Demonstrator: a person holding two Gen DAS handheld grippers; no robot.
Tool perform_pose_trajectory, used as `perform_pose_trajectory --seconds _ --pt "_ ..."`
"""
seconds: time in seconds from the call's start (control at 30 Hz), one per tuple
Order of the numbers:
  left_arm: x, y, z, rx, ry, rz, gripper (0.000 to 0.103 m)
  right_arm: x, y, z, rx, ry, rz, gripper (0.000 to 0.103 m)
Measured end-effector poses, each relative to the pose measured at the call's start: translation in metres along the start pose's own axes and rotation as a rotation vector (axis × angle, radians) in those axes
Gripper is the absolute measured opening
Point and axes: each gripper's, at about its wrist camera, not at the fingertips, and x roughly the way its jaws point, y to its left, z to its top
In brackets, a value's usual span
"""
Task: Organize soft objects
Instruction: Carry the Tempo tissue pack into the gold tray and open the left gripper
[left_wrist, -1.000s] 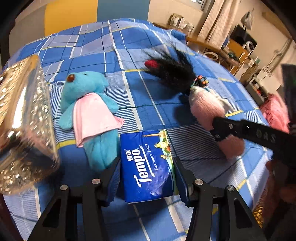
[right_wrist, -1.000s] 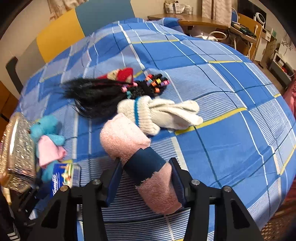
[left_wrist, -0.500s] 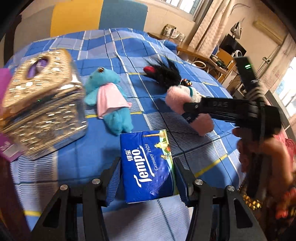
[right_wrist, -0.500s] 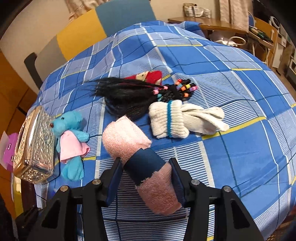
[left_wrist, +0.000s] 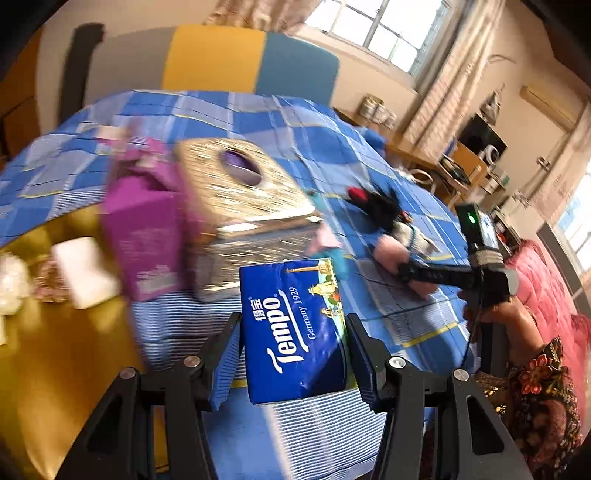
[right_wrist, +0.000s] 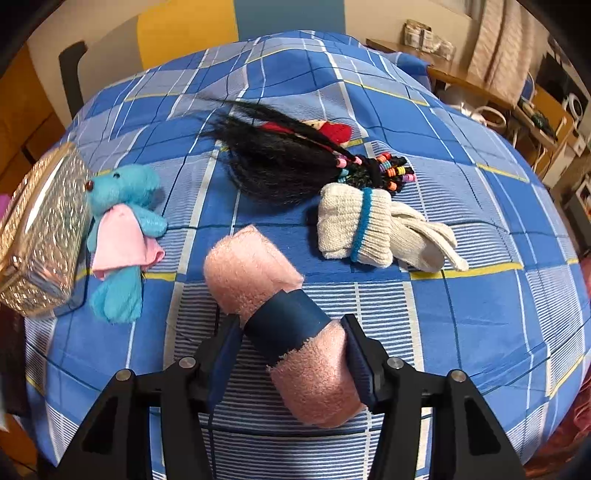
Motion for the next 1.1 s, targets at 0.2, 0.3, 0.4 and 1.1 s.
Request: perform_pose_trajectory --seconds 0.2,0.3,0.4,1.1 --pt "-0.027 0.060 -0.007 -0.075 -0.023 0.097 0.055 0.001 0.008 -0.006 -0.052 0.007 -0.039 0.056" --pt "-0.039 0.092 -0.015 -0.115 -0.030 0.149 0.055 0.001 0.010 -0.008 -0.071 0.000 -0.050 0.052" --pt "-0.050 0.123 -0.023 -0.155 -0.018 0.202 0.055 -0.001 0.007 -0.006 -0.056 -0.010 -0.040 0.049" --pt "-0.072 0.255 -0.061 -0.235 0.052 0.506 0.075 -0.002 -0.004 -0.003 0.029 -0.019 -0.009 0.048"
